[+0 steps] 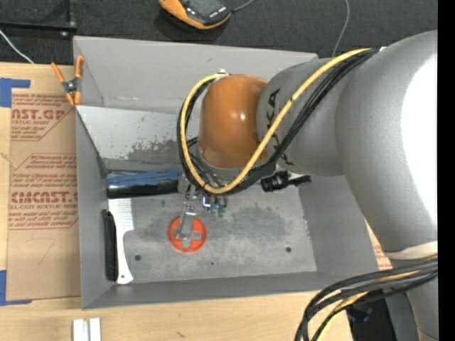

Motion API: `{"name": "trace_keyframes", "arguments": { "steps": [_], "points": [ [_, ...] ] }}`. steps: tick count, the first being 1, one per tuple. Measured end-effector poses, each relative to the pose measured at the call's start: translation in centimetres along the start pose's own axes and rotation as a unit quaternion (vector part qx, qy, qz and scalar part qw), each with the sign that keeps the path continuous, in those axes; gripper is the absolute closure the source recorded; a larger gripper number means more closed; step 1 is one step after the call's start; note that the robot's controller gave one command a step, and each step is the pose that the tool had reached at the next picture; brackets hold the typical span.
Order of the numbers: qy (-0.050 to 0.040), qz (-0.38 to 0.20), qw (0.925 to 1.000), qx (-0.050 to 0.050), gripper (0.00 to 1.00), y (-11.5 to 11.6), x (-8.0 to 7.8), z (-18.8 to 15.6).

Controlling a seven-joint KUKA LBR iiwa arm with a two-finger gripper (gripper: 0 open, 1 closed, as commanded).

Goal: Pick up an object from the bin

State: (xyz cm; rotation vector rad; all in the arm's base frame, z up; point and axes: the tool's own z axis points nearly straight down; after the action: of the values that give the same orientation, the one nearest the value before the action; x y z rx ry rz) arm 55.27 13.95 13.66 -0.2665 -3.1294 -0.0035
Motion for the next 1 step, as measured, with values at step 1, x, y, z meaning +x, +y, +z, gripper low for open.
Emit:
{"name": "trace_keyframes", "arguments": {
  "steps": [1],
  "points": [
    [0.0008,0.004,1.0,0.001,0.0,-0.47,0.39,1.81]
  ]
}}
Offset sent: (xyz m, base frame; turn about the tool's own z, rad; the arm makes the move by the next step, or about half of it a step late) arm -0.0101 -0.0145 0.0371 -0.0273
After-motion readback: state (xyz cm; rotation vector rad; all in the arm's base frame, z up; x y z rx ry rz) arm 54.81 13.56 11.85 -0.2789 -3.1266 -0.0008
